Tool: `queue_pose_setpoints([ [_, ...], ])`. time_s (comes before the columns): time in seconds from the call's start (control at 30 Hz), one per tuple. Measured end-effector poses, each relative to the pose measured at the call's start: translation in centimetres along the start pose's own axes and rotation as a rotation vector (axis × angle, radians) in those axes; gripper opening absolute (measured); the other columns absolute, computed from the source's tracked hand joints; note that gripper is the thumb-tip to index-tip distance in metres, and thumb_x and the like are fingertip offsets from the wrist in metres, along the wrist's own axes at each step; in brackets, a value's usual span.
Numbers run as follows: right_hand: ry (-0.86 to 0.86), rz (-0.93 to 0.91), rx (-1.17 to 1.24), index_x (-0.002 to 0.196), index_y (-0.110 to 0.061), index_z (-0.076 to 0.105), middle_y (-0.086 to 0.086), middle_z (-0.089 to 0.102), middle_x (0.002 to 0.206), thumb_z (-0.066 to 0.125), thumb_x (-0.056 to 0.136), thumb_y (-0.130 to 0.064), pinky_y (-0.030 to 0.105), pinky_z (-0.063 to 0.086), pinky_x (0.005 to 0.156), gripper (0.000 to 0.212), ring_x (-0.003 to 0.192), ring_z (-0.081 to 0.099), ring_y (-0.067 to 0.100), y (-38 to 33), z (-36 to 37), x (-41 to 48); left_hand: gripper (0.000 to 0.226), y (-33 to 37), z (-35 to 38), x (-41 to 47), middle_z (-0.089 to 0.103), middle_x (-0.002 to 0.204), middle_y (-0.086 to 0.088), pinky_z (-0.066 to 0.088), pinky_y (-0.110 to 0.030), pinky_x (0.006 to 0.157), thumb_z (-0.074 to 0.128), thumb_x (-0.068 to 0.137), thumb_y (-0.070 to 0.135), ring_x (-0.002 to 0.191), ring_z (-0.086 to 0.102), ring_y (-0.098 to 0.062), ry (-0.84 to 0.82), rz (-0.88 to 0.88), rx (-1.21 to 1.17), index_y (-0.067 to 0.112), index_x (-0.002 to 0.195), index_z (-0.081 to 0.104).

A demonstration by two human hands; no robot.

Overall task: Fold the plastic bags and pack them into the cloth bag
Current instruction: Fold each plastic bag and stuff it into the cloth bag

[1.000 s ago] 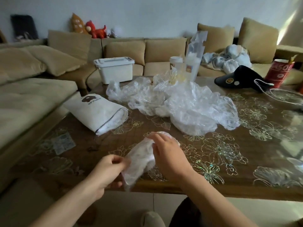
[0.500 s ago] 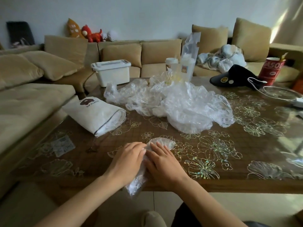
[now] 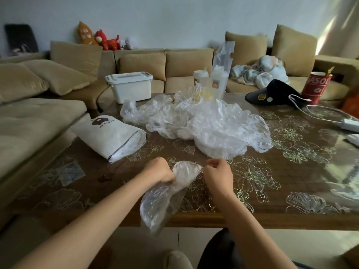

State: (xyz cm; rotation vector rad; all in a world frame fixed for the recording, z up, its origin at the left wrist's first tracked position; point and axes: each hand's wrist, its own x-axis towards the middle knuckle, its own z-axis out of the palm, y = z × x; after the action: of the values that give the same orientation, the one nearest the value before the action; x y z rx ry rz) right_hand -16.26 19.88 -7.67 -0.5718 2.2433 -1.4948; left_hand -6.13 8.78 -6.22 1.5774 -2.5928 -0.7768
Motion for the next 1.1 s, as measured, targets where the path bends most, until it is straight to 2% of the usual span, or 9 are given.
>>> queue_pose_setpoints([
  [0.13,-0.221,0.086,0.248,0.123,-0.007,0.052,0.008,0.061,0.102,0.060,0.084,-0.005,0.018,0.042,0.047,0.039,0.067,0.054,0.011,-1.4,-0.9,0.0,0.011,-2.2,-2.0,-1.7,0.064,0.086,-0.007,0.046,-0.032,0.077,0.069,0.081,0.013,0.083,0.059,-0.020,0.022,0.068,-0.626,0.006,0.087,0.063],
  [0.27,-0.635,0.088,0.308,0.127,-0.004,0.048,0.008,0.064,0.112,0.074,0.079,-0.032,0.033,0.055,0.082,0.062,0.097,0.065,0.022,-2.8,0.5,-0.4,0.011,-4.0,-4.1,-3.6,0.069,0.085,-0.010,0.050,-0.035,0.076,0.066,0.082,0.004,0.078,0.065,-0.022,-0.100,0.007,-1.143,0.008,0.090,0.060],
  [0.4,-0.853,0.065,0.412,0.102,-0.002,0.062,0.005,0.066,0.076,0.067,0.086,-0.016,0.021,0.049,0.052,0.022,0.061,0.060,0.014,-4.2,2.2,-1.4,0.015,-4.6,-4.9,-5.0,0.071,0.085,-0.011,0.052,-0.035,0.075,0.066,0.079,0.003,0.078,0.067,-0.022,-0.115,0.030,-1.208,0.008,0.092,0.060],
  [0.5,-0.821,-0.007,0.431,0.100,-0.003,0.063,0.013,0.072,0.090,0.066,0.084,-0.005,0.035,0.058,0.073,0.017,0.078,0.069,0.024,-5.2,3.8,-1.7,0.013,-5.4,-5.2,-5.4,0.069,0.085,-0.011,0.051,-0.036,0.079,0.066,0.080,0.003,0.078,0.067,-0.021,-0.019,0.023,-1.176,0.008,0.090,0.059],
  [0.7,-0.932,-0.136,0.517,0.103,-0.009,0.067,0.017,0.069,0.098,0.060,0.085,0.001,0.033,0.053,0.077,0.021,0.085,0.065,0.025,-7.3,7.0,-3.1,0.031,-7.7,-6.9,-5.4,0.071,0.094,-0.020,0.057,-0.032,0.071,0.063,0.084,0.006,0.081,0.070,-0.028,0.212,-0.036,-1.223,-0.007,0.111,0.058],
  [0.8,-0.902,-0.117,0.595,0.088,-0.004,0.073,0.026,0.068,0.098,0.054,0.084,0.008,0.048,0.048,0.090,0.023,0.088,0.063,0.034,-8.3,7.9,-3.3,0.029,-8.1,-7.8,-5.8,0.069,0.098,-0.024,0.057,-0.030,0.064,0.061,0.083,0.002,0.074,0.068,-0.027,0.178,-0.073,-1.333,-0.005,0.112,0.062],
  [0.9,-0.934,-0.133,0.578,0.071,-0.011,0.077,0.019,0.071,0.083,0.052,0.085,0.011,0.038,0.053,0.079,0.036,0.080,0.065,0.030,-9.2,9.1,-4.2,0.026,-8.6,-8.5,-6.6,0.070,0.083,-0.018,0.056,-0.029,0.061,0.056,0.076,0.004,0.065,0.068,-0.022,0.114,-0.076,-1.403,-0.003,0.096,0.069],
  [1.0,-0.885,-0.177,0.506,0.057,-0.016,0.073,0.024,0.067,0.091,0.046,0.085,0.014,0.031,0.045,0.069,0.049,0.077,0.054,0.025,-9.6,9.9,-4.7,0.028,-9.4,-9.1,-6.9,0.064,0.064,-0.012,0.050,-0.028,0.057,0.045,0.082,0.018,0.053,0.062,-0.021,0.032,-0.113,-1.515,0.002,0.074,0.067],
  [1.1,-0.868,-0.180,0.483,0.051,-0.016,0.071,0.009,0.072,0.073,0.040,0.083,0.017,0.025,0.047,0.064,0.056,0.071,0.059,0.022,-9.3,10.4,-4.7,0.054,-10.7,-9.3,-7.1,0.070,0.088,-0.019,0.056,-0.033,0.064,0.044,0.089,0.047,0.074,0.068,-0.030,-0.074,-0.144,-1.529,0.000,0.094,0.070],
])
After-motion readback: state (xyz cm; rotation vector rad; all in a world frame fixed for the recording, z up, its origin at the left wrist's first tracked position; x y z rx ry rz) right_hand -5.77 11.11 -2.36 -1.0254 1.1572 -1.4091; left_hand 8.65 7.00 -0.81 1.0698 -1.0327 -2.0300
